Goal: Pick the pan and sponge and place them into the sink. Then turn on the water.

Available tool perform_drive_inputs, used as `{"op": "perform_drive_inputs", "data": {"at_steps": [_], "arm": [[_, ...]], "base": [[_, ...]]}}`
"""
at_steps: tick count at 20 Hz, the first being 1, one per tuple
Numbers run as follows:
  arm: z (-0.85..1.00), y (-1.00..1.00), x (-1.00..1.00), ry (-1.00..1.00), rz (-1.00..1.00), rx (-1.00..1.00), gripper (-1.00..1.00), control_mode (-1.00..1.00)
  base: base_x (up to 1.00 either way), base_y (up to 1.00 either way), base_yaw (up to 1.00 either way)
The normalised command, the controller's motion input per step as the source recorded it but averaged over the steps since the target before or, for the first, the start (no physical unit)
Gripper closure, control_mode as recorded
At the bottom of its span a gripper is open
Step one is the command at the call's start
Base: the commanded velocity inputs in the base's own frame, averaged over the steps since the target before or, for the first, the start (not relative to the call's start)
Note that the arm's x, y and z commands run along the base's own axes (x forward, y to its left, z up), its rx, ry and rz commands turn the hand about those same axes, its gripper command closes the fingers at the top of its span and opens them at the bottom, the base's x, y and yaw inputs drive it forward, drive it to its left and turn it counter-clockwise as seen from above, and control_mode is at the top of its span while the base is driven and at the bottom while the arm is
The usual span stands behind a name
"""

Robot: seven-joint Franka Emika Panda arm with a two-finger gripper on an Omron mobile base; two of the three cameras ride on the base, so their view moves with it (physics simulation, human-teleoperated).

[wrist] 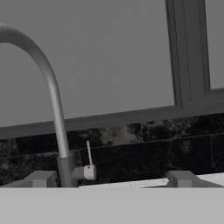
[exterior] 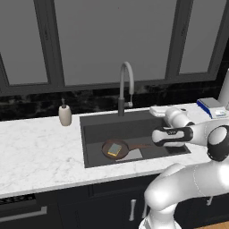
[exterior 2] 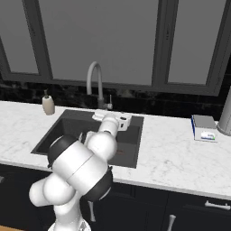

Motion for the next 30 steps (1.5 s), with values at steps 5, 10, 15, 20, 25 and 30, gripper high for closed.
{"op": "perform_drive_inputs", "data": {"at_steps": [5, 10, 15, 20, 25, 30], "arm": [[-0.13, 0.6, 0.06, -0.01, -0.08, -0.01, -1.0, -1.0], [-0.03, 0.02, 0.09, -0.04, 0.0, 0.0, -1.0, -1.0], [-0.16, 0.35, 0.34, -0.12, -0.05, 0.0, -1.0, -1.0], [-0.16, -0.04, 0.26, -0.09, 0.0, 0.01, -1.0, -1.0], [-0.11, 0.0, 0.33, -0.07, 0.02, 0.0, -1.0, -1.0], [-0.5, 0.05, 0.2, 0.0, 0.07, 0.0, -1.0, -1.0]], "base": [[0.0, 0.0, 0.0], [0.0, 0.0, 0.0], [0.0, 0.0, 0.0], [0.0, 0.0, 0.0], [0.0, 0.0, 0.0], [0.0, 0.0, 0.0]]}}
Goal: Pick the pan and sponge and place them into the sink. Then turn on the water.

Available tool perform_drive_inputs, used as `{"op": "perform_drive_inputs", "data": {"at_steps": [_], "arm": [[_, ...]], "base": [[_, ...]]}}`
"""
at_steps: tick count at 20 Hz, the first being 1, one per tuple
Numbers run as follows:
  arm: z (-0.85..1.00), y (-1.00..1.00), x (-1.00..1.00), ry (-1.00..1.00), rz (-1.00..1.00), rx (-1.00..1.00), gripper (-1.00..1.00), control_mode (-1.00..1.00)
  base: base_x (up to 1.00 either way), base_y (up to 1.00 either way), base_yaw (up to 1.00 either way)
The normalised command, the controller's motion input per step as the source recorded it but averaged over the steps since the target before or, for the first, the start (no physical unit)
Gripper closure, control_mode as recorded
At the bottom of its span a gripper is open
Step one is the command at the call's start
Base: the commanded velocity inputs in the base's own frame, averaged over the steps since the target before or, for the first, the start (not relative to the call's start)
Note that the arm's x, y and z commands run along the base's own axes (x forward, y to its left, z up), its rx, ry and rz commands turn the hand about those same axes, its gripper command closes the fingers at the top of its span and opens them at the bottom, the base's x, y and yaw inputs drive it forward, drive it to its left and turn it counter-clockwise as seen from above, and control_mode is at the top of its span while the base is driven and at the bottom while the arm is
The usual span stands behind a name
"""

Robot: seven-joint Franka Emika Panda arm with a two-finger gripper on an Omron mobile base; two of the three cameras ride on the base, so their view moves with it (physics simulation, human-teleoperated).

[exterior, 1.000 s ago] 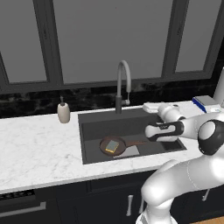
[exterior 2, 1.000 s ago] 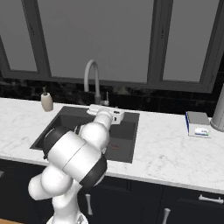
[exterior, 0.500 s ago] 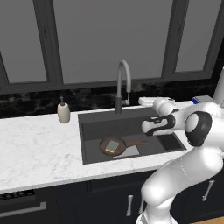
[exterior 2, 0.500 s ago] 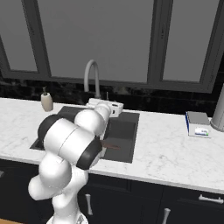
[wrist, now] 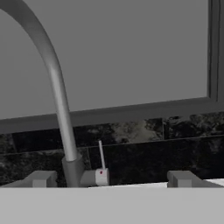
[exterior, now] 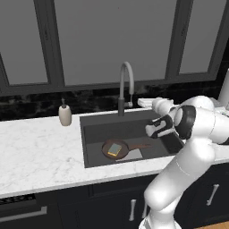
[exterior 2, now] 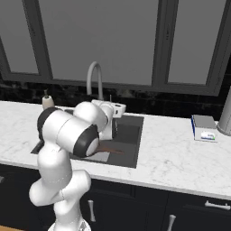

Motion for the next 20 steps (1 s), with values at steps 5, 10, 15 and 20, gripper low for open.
{"op": "perform_drive_inputs", "data": {"at_steps": [5, 10, 15, 20], "arm": [[-0.73, 0.0, 0.17, -0.09, 0.15, 0.0, -1.0, -1.0], [-0.53, -0.02, 0.51, -0.27, 0.18, 0.0, -1.0, -1.0], [-0.93, -0.09, 0.52, -0.2, 0.12, 0.0, -1.0, -1.0], [-0.79, -0.29, 0.16, -0.12, 0.05, 0.0, -1.0, -1.0]], "base": [[0.0, 0.0, 0.0], [0.0, 0.0, 0.0], [0.0, 0.0, 0.0], [0.0, 0.0, 0.0]]}}
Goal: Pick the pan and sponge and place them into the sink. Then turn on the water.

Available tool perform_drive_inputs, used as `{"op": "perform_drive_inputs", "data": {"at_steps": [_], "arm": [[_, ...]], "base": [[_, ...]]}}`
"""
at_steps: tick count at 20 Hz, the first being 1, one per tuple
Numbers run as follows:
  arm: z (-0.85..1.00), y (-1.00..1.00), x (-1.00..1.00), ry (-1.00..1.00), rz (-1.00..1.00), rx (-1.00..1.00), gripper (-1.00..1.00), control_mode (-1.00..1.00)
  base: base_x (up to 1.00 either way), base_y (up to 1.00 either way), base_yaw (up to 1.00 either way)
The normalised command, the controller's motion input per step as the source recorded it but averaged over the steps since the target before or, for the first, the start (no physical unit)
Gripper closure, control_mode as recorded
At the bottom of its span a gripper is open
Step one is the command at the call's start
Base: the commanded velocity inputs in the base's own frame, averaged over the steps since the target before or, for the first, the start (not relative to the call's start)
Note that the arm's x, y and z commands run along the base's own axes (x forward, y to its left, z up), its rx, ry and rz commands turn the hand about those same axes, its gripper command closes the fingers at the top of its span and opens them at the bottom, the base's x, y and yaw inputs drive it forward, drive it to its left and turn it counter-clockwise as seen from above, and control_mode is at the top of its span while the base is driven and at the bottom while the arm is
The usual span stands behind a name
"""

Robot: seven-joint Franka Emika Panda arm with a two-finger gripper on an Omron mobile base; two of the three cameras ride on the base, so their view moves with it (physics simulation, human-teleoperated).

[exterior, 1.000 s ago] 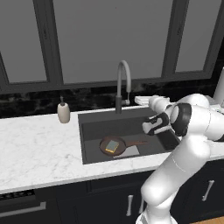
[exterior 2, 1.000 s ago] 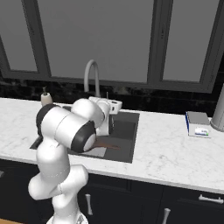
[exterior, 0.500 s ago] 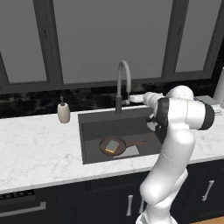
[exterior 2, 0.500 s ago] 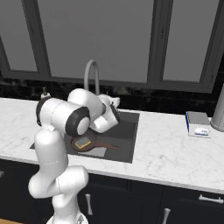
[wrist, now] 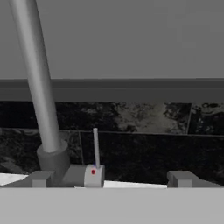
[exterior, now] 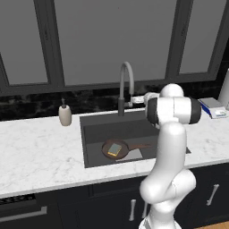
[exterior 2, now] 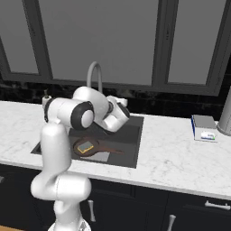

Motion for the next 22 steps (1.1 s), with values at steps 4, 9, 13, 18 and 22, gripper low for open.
{"op": "perform_drive_inputs", "data": {"at_steps": [4, 9, 13, 18, 22], "arm": [[-0.22, -0.17, 0.0, -0.05, 0.06, 0.01, -1.0, -1.0], [-0.32, -0.17, 0.09, -0.19, 0.08, 0.0, -1.0, -1.0], [-0.48, -0.22, 0.08, -0.26, 0.08, 0.0, -1.0, -1.0], [-0.44, -0.28, 0.09, -0.18, 0.07, 0.0, -1.0, -1.0], [-0.44, -0.36, -0.08, -0.02, 0.11, 0.0, -1.0, -1.0]], "base": [[0.0, 0.0, 0.0], [0.0, 0.0, 0.0], [0.0, 0.0, 0.0], [0.0, 0.0, 0.0], [0.0, 0.0, 0.0]]}}
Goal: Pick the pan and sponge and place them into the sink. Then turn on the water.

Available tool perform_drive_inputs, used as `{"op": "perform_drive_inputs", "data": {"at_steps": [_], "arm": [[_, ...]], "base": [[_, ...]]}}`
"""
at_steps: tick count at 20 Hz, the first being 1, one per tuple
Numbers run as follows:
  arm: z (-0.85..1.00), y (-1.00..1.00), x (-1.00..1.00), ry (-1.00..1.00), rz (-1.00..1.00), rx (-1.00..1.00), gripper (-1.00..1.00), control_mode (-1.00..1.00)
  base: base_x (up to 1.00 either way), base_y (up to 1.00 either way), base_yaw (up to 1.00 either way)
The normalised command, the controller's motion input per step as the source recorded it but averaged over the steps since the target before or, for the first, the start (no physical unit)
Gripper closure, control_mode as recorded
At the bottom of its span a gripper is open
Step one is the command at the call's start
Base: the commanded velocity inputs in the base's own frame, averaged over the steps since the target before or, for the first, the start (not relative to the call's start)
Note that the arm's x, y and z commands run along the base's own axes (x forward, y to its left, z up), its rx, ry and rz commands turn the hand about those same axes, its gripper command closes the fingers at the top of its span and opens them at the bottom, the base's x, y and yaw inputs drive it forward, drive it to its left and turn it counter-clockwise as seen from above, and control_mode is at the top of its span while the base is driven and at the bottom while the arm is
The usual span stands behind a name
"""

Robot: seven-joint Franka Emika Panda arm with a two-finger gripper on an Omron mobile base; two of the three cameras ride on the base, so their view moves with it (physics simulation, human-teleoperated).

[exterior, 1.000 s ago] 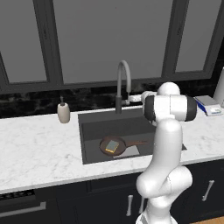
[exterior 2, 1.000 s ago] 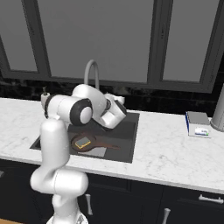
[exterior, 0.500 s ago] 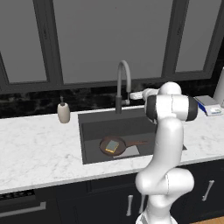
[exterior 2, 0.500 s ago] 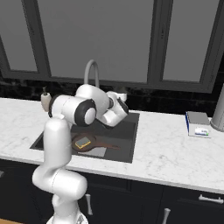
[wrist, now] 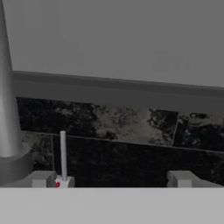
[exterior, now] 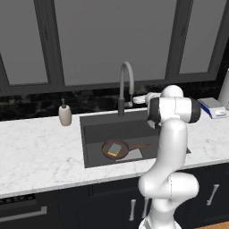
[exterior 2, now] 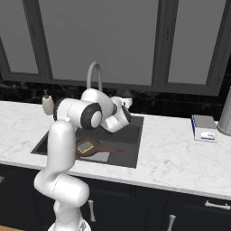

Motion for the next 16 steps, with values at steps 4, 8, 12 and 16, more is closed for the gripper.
{"op": "perform_drive_inputs", "data": {"at_steps": [4, 8, 12, 16], "arm": [[-0.31, -0.18, -0.64, 0.0, 0.12, 0.0, -1.0, -1.0], [-0.45, -0.02, -0.79, 0.03, 0.13, 0.0, -1.0, -1.0], [-0.73, 0.0, -0.19, 0.04, 0.17, 0.0, -1.0, -1.0], [-0.41, 0.0, 0.23, -0.2, 0.09, 0.04, -1.0, -1.0]], "base": [[0.0, 0.0, 0.0], [0.0, 0.0, 0.0], [0.0, 0.0, 0.0], [0.0, 0.0, 0.0]]}}
